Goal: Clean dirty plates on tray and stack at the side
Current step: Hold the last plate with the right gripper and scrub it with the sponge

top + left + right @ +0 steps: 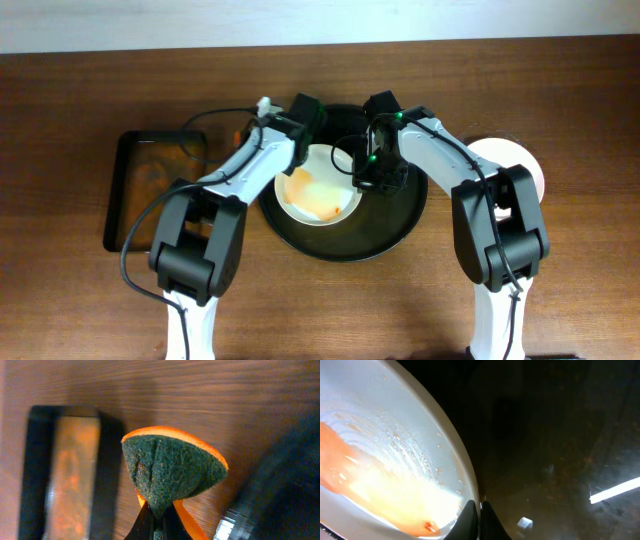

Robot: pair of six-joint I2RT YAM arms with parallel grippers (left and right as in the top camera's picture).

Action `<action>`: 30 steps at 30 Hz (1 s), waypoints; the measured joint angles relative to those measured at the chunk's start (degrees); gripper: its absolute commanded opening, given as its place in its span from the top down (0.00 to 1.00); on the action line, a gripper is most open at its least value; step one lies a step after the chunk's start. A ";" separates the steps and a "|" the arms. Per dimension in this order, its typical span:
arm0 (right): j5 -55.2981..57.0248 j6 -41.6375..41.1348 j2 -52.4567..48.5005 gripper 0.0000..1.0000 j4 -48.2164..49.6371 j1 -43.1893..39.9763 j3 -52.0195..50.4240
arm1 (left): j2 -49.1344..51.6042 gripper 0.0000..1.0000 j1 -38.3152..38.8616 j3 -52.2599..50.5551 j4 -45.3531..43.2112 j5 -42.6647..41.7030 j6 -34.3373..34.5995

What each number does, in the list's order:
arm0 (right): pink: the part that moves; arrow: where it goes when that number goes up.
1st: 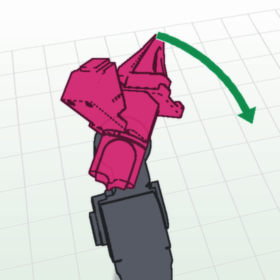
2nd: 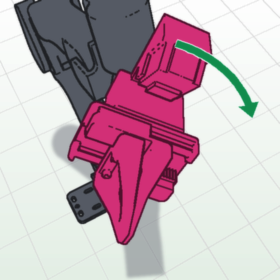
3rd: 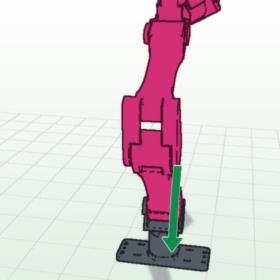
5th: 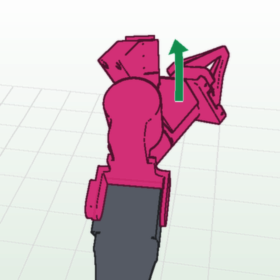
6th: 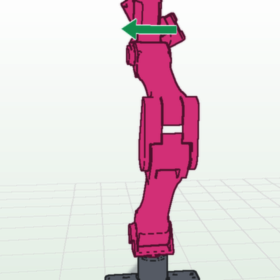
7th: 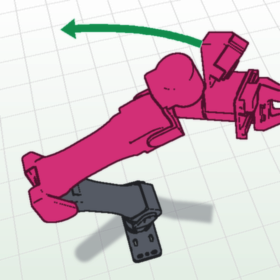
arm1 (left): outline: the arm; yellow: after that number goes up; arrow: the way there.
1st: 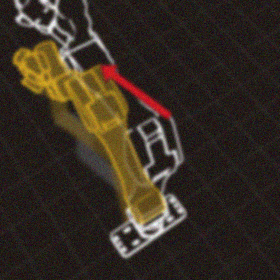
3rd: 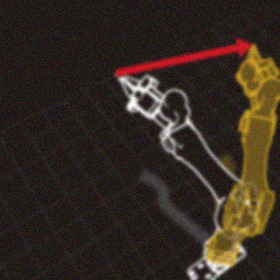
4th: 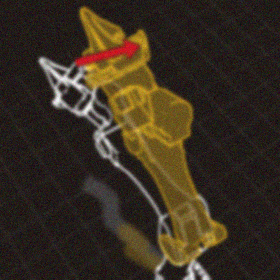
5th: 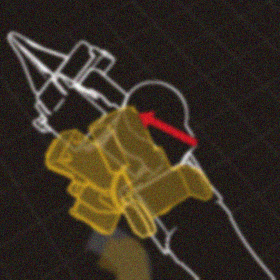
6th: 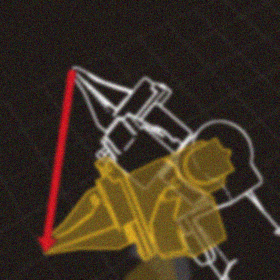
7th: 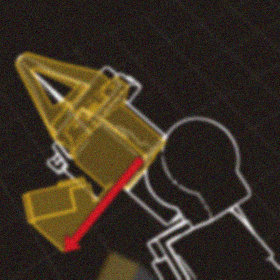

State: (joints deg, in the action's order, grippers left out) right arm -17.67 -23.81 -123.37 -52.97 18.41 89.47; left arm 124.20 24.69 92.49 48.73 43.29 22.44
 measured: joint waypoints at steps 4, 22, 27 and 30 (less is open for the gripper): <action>0.96 0.07 0.00 0.96 -0.42 0.00 0.00 | -0.13 0.99 -0.09 0.00 0.55 -0.44 0.68; 17.62 4.61 9.44 0.96 -3.48 -0.33 -1.20 | -11.06 0.99 -11.43 0.22 5.14 -44.92 0.96; 26.18 8.74 17.55 0.96 -6.01 -0.37 -1.20 | -11.06 0.99 -12.20 0.22 5.38 -48.76 0.63; 33.94 10.23 20.15 0.96 -7.80 -0.02 -1.20 | -11.06 0.99 -12.28 0.22 5.25 -52.52 -0.61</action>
State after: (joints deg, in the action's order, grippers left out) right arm 16.27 -13.58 -103.22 -60.77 18.39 88.27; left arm 113.14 12.40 92.71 53.98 -9.23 21.82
